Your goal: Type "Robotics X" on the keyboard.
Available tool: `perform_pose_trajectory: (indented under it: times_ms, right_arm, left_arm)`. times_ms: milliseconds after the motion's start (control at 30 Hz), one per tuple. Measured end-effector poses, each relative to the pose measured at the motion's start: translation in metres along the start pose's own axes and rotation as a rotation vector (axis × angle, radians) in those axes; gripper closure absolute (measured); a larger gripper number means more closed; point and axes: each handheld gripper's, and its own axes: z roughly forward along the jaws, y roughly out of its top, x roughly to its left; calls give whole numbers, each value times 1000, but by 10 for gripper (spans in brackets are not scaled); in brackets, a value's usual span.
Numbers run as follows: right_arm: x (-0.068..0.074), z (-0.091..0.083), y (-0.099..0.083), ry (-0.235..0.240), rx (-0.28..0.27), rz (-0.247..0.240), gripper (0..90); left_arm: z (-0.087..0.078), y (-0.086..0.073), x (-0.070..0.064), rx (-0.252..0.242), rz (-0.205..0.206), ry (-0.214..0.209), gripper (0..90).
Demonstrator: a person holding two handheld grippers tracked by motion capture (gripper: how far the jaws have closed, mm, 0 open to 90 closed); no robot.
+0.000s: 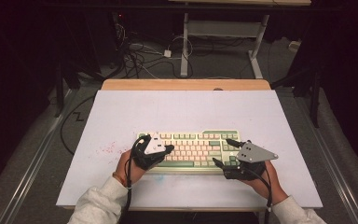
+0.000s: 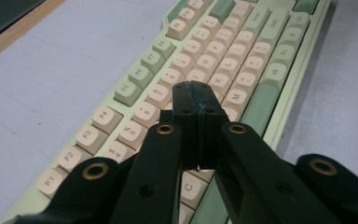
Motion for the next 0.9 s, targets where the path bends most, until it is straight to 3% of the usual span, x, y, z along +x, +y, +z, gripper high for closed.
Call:
perform_pose_trajectory:
  times_ms: [167,467,533,567,600,733,900]
  right_arm:
    - [-1,0,-1,0,-1,8,270]
    - [-1,-1,-1,13,-4,10,390]
    - [-1,-2,-1,18,-5,9,508]
    - [-1,-2,0,26,-4,9,545]
    - [-1,-2,0,28,-3,10,587]
    - [-1,-3,0,56,1,0,768]
    - [-1,-3,1,74,16,-19,893]
  left_arm:
    - [-6,-4,3,-28,-2,14,811]
    - [-10,-4,1,-21,41,67,526]
    - [-12,-4,1,-29,46,64,455]
    - [-13,-4,0,-36,45,100,420]
    - [-14,-5,-1,-45,46,122,307]
    - [-19,-7,2,-76,23,124,228]
    - [-26,-13,5,-100,14,141,169]
